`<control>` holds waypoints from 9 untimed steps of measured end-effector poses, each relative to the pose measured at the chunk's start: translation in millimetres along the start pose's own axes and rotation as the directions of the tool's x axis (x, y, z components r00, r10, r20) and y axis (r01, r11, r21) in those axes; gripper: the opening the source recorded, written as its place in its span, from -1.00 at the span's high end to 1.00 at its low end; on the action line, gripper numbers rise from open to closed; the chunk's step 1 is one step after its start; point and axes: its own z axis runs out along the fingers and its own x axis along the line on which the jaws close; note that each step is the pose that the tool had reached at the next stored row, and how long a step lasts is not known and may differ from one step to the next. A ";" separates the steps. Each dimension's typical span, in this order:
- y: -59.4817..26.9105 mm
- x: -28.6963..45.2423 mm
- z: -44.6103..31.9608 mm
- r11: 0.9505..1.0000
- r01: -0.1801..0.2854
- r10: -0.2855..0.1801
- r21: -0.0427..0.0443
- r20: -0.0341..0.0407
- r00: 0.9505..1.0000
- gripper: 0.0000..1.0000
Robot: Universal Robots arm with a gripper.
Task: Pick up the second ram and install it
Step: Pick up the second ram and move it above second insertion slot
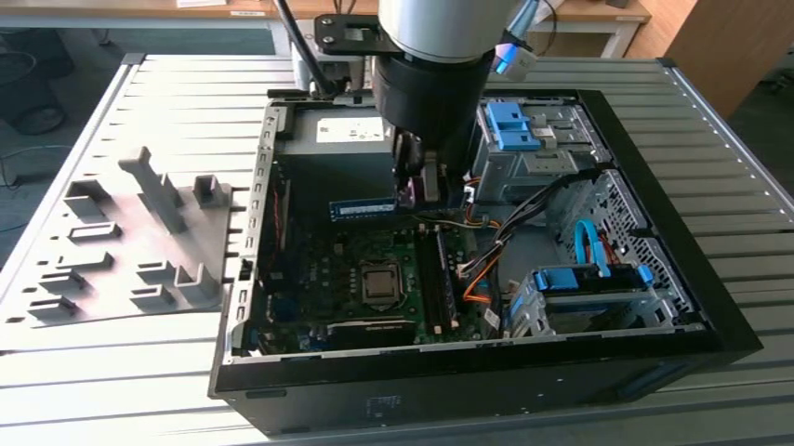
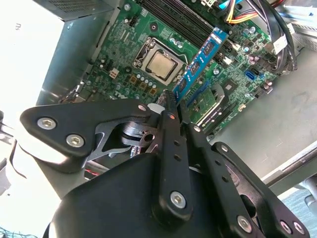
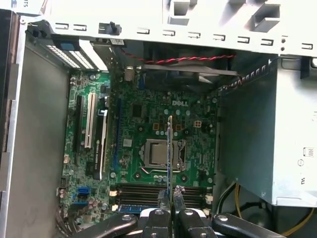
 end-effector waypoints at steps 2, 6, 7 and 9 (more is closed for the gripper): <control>-0.4 1.5 1.6 1.000 0.000 0.000 0.000 0.000 1.000 0.73; -1.2 4.8 5.9 1.000 0.000 0.000 0.000 0.000 1.000 0.73; -1.2 6.2 7.1 1.000 0.000 0.000 0.000 0.000 1.000 0.73; -1.2 9.8 9.2 1.000 0.000 0.000 0.000 0.000 1.000 0.73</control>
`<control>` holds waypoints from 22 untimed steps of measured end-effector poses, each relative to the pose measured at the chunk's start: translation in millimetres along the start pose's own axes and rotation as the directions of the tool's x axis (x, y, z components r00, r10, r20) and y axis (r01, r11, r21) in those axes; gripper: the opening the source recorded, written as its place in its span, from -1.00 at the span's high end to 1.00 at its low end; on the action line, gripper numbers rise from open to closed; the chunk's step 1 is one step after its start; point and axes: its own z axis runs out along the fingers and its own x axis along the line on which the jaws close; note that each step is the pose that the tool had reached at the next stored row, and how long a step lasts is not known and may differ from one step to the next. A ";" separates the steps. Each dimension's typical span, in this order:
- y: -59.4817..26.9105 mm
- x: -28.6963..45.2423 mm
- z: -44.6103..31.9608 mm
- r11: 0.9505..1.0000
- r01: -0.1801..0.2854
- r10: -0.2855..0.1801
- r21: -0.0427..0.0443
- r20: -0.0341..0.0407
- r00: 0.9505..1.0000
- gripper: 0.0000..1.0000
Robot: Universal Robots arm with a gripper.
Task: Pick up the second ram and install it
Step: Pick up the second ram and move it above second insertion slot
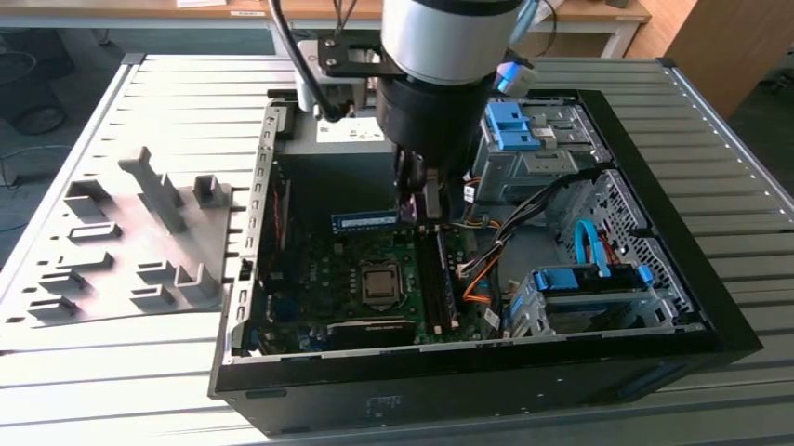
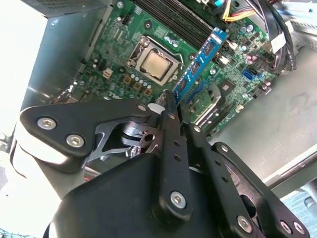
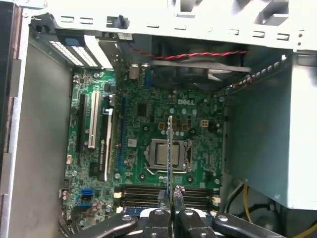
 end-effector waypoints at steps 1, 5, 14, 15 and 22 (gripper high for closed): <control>0.0 2.2 1.4 1.000 0.000 0.000 0.000 0.000 1.000 0.73; -4.6 5.4 8.4 1.000 0.000 0.000 0.000 0.000 1.000 0.73; -14.7 6.7 24.2 1.000 0.000 0.000 0.000 0.000 1.000 0.73; -14.8 6.7 26.1 1.000 0.000 0.000 0.000 0.000 1.000 0.73; -15.1 6.9 29.8 1.000 0.000 0.000 0.000 0.000 1.000 0.73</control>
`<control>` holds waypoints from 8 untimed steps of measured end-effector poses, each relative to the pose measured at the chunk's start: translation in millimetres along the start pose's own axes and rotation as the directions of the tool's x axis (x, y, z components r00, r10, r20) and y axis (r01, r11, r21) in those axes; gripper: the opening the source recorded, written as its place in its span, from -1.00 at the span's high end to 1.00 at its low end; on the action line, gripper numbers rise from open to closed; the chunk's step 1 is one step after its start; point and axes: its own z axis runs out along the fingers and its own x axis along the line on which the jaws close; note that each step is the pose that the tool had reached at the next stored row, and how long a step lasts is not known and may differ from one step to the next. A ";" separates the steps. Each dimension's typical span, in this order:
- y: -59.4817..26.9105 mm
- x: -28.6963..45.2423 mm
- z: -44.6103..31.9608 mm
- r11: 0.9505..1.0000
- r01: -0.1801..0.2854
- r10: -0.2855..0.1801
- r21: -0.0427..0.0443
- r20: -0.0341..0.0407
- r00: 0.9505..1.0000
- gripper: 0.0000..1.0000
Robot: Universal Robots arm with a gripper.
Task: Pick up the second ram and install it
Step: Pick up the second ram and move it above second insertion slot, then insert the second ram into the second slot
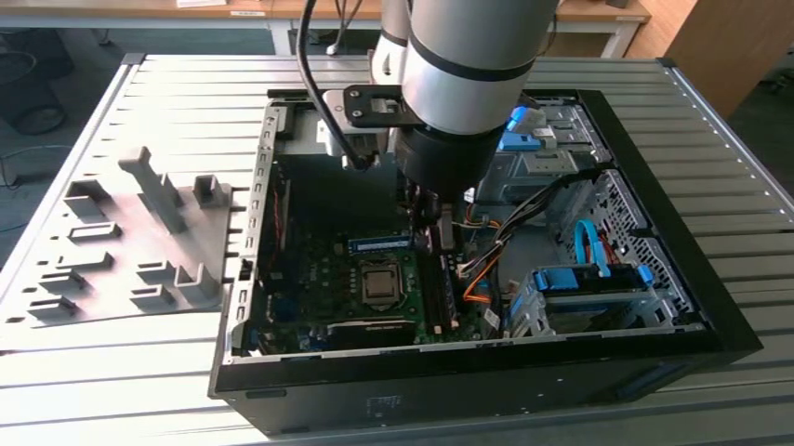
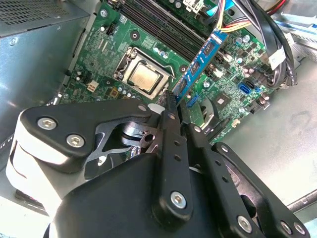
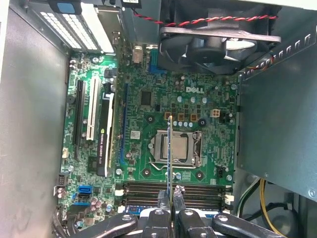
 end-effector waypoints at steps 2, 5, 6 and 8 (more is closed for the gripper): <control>0.0 0.0 0.0 1.000 0.000 0.000 0.000 0.000 1.000 0.73; 0.0 0.0 0.0 1.000 0.000 0.000 0.000 0.000 1.000 0.73; 0.0 0.0 0.1 1.000 0.000 0.000 0.000 0.000 1.000 0.73; 0.0 0.0 0.1 1.000 0.000 0.000 0.000 0.000 1.000 0.73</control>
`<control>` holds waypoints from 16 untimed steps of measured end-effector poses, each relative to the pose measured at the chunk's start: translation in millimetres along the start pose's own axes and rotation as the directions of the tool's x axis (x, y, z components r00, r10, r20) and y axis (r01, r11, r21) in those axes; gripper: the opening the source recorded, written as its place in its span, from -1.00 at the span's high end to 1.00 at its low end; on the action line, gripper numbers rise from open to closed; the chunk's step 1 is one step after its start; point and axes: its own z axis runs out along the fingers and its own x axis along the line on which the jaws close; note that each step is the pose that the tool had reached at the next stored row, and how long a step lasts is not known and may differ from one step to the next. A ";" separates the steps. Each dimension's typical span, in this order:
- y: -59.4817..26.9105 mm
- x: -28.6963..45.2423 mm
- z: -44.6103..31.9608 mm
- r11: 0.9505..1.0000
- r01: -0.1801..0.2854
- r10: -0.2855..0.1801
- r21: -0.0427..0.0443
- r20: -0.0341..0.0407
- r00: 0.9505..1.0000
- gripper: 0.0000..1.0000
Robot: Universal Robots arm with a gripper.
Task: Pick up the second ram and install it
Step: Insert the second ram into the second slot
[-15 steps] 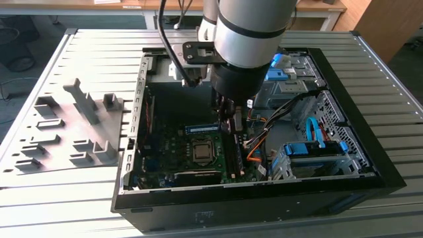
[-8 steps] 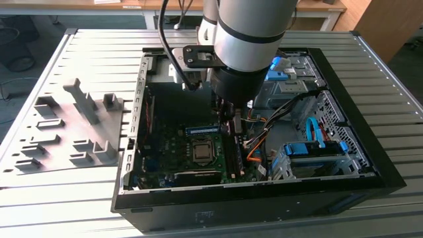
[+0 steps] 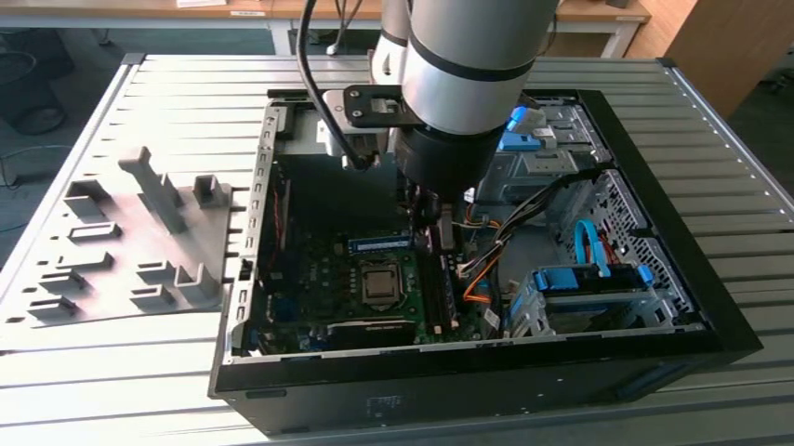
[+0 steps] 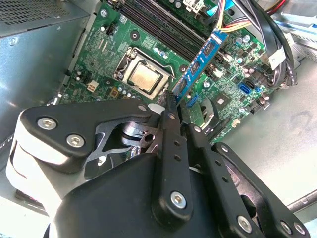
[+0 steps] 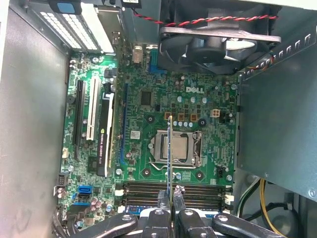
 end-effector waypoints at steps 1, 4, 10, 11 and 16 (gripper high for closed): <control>0.0 0.0 0.0 1.000 0.000 0.000 0.000 0.000 1.000 0.73; 0.0 0.0 0.1 1.000 -0.010 0.010 0.000 0.001 1.000 0.73; -0.1 0.0 0.7 0.995 -0.103 0.103 0.005 0.005 0.995 0.73; -0.1 0.0 0.9 0.993 -0.120 0.120 0.005 0.006 0.993 0.73; -0.1 0.1 1.6 0.980 -0.201 0.201 0.009 0.009 0.980 0.73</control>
